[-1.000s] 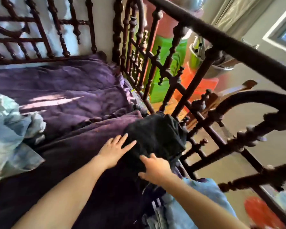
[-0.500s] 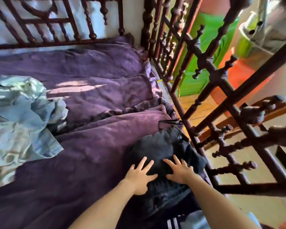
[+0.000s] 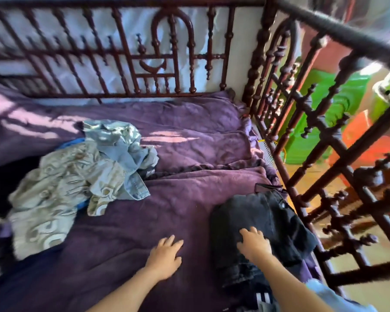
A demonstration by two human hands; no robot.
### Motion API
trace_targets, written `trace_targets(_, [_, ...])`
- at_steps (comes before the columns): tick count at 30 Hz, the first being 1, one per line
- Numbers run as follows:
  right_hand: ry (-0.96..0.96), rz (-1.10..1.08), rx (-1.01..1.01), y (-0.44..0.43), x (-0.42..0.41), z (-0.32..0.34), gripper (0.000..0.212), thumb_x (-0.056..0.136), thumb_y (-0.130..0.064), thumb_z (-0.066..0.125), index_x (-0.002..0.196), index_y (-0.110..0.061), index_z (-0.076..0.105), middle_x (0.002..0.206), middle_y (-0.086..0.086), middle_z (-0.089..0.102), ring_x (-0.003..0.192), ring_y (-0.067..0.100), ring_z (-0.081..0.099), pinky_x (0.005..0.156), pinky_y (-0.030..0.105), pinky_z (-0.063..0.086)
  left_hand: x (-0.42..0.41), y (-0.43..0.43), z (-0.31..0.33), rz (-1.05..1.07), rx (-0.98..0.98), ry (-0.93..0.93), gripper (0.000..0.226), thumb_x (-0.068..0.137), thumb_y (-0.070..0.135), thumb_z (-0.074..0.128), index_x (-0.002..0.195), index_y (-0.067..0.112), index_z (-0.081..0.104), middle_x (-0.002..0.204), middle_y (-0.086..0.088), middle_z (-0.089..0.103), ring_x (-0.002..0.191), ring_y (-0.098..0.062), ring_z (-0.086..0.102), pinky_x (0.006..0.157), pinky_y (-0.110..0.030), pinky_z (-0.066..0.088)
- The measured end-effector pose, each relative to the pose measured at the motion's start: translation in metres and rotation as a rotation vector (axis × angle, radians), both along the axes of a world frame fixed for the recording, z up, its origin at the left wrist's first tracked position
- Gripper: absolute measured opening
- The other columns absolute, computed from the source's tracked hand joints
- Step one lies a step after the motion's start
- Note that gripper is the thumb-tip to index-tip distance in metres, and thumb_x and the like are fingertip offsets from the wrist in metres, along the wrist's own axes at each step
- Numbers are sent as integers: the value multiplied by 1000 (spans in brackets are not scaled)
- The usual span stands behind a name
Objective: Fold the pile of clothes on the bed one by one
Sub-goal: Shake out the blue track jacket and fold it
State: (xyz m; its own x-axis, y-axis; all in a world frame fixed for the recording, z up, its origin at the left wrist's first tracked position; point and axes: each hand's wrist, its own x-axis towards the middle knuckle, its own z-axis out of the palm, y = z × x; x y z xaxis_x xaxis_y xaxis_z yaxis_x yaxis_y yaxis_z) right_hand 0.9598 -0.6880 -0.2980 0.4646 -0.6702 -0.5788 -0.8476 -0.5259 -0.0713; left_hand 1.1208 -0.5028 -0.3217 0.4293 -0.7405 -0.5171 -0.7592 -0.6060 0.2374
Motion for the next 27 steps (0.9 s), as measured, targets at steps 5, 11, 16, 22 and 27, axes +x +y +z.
trace_targets(5, [-201, 166, -48, 65, 69, 39, 38, 94, -25, 43, 130, -15, 46, 137, 8, 38, 128, 27, 35, 101, 38, 35, 54, 108, 57, 289, -166, -148, 53, 98, 33, 38, 148, 26, 22, 156, 0, 15, 143, -19, 15, 110, -32, 25])
trace_targets(11, [-483, 438, -41, 191, 157, 98, 28, 90, -21, 45, 115, -12, 57, 127, 8, 49, 120, 27, 43, 90, 31, 40, 86, 265, 116, 534, -438, -311, 44, 93, 26, 51, 135, 12, 46, 137, -4, 46, 128, -23, 41, 101, -30, 37])
trace_targets(16, [-645, 712, 11, 314, 196, 146, 30, 89, -20, 49, 115, -12, 61, 122, 9, 56, 118, 25, 49, 92, 28, 42, 74, 406, 163, 716, -669, -458, 31, 83, 16, 56, 108, 0, 63, 95, -12, 64, 97, -19, 55, 73, -24, 38])
trace_targets(22, [-689, 974, 106, 457, 211, 171, 30, 94, -18, 47, 119, -7, 59, 122, 12, 56, 115, 26, 50, 86, 28, 40, 33, 570, 186, 1056, -750, -553, 45, 83, 20, 62, 122, -2, 59, 122, -16, 59, 118, -34, 51, 99, -33, 33])
trace_targets(27, [-700, 1104, 209, 539, 216, 158, 19, 89, -14, 52, 98, -3, 64, 94, 14, 61, 87, 20, 52, 72, 26, 37, -3, 654, 188, 1233, -713, -595, 40, 87, 9, 63, 124, -2, 56, 126, -18, 57, 120, -33, 50, 102, -34, 31])
